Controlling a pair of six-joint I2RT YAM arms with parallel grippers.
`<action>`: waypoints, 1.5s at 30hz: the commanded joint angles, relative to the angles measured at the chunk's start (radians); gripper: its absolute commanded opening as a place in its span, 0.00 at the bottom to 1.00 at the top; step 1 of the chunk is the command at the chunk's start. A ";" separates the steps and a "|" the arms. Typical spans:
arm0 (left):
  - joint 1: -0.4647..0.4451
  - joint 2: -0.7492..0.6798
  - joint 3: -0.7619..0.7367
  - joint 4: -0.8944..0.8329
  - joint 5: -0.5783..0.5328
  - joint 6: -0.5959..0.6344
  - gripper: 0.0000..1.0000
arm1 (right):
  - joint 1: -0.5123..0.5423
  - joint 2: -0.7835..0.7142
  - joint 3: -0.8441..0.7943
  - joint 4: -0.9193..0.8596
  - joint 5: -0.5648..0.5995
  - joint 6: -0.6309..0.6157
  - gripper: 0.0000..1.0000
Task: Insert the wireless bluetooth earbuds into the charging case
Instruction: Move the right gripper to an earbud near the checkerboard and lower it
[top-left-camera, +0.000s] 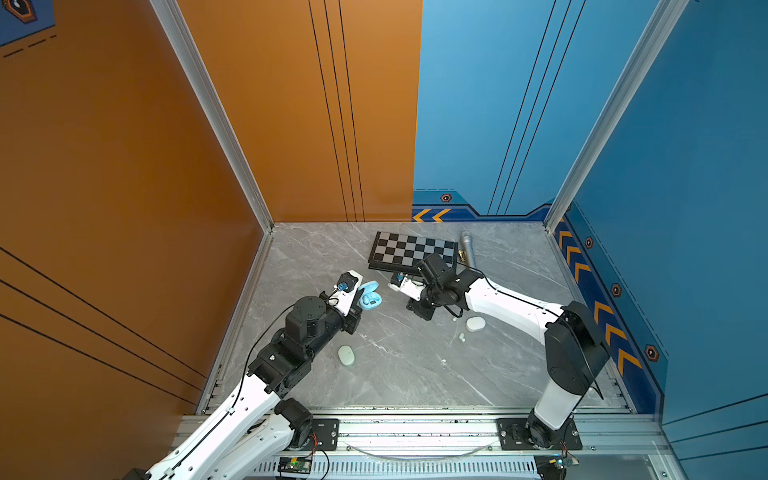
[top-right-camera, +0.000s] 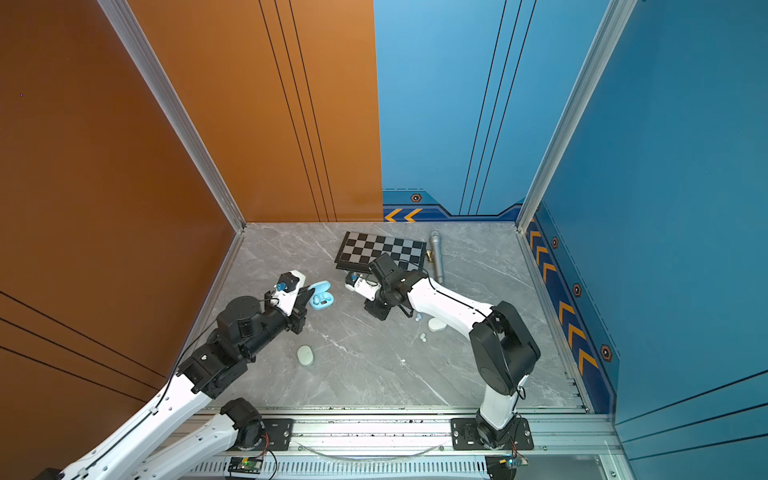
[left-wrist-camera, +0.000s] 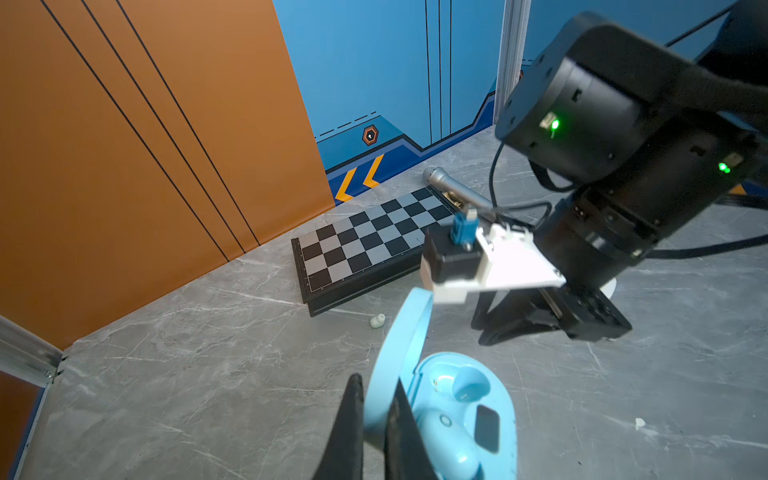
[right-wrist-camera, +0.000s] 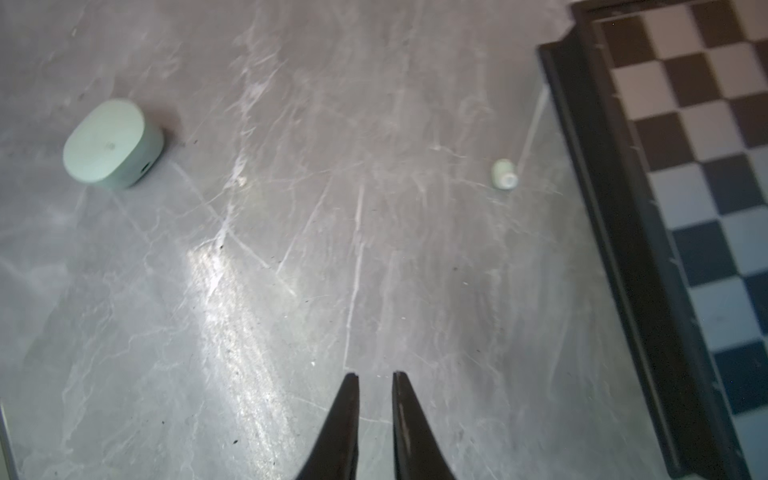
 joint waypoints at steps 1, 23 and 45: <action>0.003 0.016 0.002 0.051 0.031 -0.014 0.00 | -0.109 -0.023 0.076 -0.030 0.073 0.316 0.20; -0.281 0.178 0.023 0.086 -0.102 -0.090 0.00 | -0.294 0.125 -0.029 -0.237 0.087 0.391 0.36; -0.314 0.259 -0.046 0.257 -0.115 -0.098 0.00 | -0.285 0.157 -0.117 -0.238 0.031 0.387 0.36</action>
